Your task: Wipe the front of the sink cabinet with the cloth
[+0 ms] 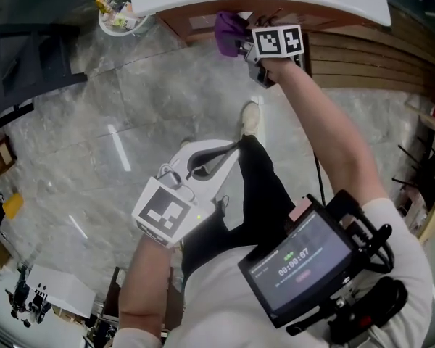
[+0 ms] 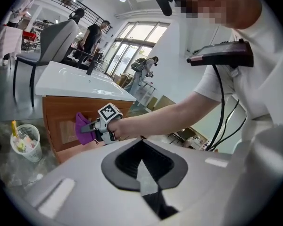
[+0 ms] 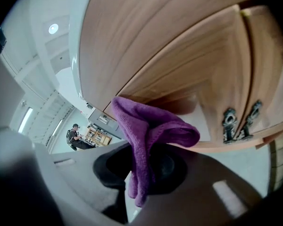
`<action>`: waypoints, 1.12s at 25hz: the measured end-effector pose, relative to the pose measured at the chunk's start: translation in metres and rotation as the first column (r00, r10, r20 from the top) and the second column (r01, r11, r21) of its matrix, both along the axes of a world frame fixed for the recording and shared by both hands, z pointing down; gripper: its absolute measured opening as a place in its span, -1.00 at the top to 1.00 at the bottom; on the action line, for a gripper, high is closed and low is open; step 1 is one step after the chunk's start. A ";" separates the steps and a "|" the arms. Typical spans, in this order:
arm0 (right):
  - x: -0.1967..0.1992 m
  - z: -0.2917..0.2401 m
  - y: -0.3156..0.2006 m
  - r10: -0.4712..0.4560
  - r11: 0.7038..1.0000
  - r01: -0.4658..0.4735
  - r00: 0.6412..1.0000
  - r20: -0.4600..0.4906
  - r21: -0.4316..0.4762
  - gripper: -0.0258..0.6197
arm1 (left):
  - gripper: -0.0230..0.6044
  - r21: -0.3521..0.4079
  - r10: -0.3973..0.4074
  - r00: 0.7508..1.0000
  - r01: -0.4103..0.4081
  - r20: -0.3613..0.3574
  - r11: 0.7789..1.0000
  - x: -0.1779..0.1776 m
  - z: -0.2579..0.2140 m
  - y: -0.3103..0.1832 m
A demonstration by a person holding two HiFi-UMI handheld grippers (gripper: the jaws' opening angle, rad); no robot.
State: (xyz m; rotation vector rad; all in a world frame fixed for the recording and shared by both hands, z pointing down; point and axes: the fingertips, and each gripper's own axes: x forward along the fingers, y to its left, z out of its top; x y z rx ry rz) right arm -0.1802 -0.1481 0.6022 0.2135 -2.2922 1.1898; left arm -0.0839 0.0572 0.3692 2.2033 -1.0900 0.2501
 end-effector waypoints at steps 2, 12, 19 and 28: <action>0.019 -0.003 -0.011 0.016 1.000 -0.016 1.000 0.002 0.002 0.73 | 0.92 0.002 0.023 1.000 -0.023 -0.003 1.000 0.014 -0.002 -0.008; 0.093 -0.003 -0.058 0.056 0.998 -0.056 0.998 -0.009 0.010 0.73 | 0.92 0.004 0.108 0.994 -0.108 -0.015 0.994 0.063 -0.003 -0.048; 0.159 0.011 -0.104 0.111 0.994 -0.110 0.993 -0.039 0.021 0.73 | 0.92 -0.012 0.155 0.988 -0.155 -0.010 0.988 0.103 0.004 -0.081; 0.242 0.026 -0.160 0.173 0.985 -0.169 0.981 -0.092 0.045 0.73 | 0.92 -0.021 0.196 0.981 -0.196 -0.003 0.980 0.143 0.012 -0.123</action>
